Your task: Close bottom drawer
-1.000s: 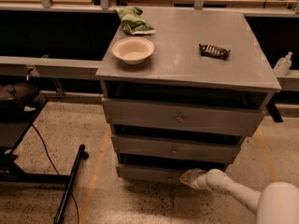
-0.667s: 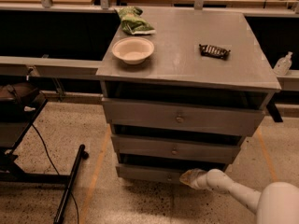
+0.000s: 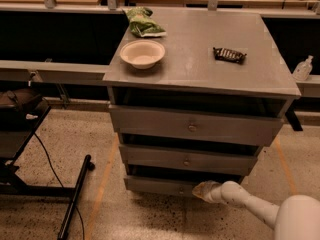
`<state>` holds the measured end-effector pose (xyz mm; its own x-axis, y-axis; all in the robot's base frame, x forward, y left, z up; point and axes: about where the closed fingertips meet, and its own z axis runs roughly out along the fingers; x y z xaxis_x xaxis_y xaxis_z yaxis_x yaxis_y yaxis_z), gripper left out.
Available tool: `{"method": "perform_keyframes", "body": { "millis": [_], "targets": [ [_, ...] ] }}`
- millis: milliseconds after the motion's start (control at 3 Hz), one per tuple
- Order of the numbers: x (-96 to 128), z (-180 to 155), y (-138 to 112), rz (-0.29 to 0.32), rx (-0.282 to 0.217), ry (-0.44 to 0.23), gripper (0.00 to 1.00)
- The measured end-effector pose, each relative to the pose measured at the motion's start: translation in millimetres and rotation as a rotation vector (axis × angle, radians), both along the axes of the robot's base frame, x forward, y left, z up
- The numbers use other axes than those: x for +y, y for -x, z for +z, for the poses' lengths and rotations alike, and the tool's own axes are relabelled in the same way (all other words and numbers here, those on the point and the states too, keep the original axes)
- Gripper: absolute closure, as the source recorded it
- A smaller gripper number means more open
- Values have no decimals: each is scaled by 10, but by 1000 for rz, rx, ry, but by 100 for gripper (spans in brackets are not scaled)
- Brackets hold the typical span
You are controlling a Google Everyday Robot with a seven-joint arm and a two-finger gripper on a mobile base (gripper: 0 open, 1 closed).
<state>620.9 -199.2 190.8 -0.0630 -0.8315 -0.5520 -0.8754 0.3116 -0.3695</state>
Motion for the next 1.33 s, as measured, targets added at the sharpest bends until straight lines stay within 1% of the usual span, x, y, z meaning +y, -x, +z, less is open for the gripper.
{"method": "perform_keyframes", "body": {
  "millis": [667,1000,1333],
  "targets": [
    [0,0,1,0,0,0,38],
    [-69,-158,178,19,38,-32,15],
    [-186,-392,435,42,94,-78,15]
  ]
}}
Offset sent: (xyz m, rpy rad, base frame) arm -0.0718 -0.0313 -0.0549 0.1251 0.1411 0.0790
